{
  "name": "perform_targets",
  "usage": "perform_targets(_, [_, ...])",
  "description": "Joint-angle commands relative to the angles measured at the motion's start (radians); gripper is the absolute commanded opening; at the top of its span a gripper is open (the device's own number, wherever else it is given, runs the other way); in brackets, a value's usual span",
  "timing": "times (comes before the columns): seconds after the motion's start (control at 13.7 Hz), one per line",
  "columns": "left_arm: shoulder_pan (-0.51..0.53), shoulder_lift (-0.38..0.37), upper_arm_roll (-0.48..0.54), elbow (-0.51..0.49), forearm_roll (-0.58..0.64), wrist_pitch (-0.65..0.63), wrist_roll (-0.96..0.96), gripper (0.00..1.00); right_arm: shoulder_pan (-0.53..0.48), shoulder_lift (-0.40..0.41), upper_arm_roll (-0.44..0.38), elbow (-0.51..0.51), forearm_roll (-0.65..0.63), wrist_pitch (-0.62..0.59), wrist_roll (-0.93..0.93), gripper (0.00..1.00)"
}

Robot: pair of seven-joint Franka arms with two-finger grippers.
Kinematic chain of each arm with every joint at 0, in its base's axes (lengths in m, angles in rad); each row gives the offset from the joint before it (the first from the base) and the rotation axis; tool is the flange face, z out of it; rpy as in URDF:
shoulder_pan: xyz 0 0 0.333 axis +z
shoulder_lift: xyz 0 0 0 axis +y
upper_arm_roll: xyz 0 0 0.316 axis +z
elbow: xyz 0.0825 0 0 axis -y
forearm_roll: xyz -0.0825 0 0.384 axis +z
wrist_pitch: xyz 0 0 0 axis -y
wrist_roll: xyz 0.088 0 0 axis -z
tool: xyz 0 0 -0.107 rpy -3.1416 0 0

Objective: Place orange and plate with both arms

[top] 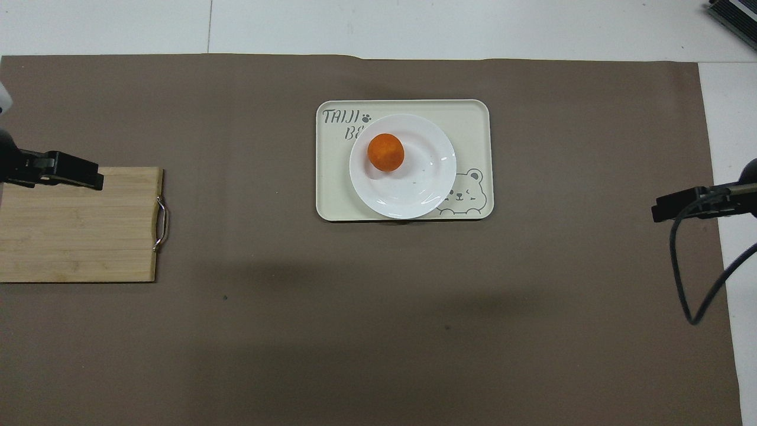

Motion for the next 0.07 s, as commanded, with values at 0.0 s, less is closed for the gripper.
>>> perform_targets(0.0, [0.011,-0.008,-0.009,-0.004,0.011,-0.012,-0.010,1.00,-0.008,-0.007,0.004,-0.013,0.004,0.009,0.016,1.00])
